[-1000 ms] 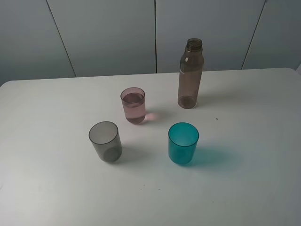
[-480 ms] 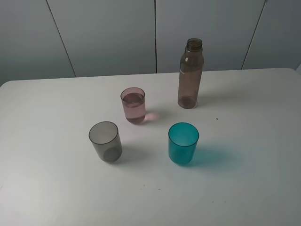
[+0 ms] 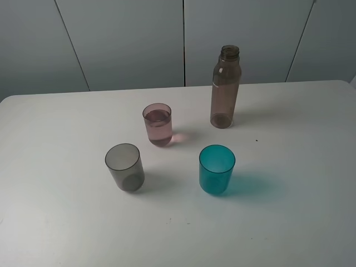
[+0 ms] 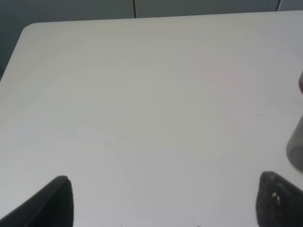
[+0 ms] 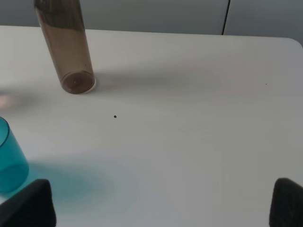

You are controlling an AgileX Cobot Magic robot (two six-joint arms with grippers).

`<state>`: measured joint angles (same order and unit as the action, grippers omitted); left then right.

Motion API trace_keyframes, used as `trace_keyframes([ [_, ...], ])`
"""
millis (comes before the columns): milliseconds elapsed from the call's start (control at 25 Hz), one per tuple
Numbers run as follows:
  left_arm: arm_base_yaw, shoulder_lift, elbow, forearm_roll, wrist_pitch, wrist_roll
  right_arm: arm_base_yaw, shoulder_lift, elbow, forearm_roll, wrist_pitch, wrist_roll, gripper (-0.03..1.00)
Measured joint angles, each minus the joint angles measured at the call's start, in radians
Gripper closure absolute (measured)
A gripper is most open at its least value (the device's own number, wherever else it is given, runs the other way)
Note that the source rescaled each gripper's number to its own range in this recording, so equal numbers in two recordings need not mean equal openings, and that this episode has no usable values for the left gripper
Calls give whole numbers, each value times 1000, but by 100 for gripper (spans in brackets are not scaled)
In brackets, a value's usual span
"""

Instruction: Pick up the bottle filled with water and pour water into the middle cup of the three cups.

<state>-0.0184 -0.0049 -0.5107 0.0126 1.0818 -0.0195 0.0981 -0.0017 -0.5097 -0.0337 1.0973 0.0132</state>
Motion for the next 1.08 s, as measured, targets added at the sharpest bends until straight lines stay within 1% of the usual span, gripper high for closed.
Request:
trace_keyframes([
  [1080, 0, 0, 0, 0, 0, 0, 0, 0, 0, 0, 0, 3, 3],
])
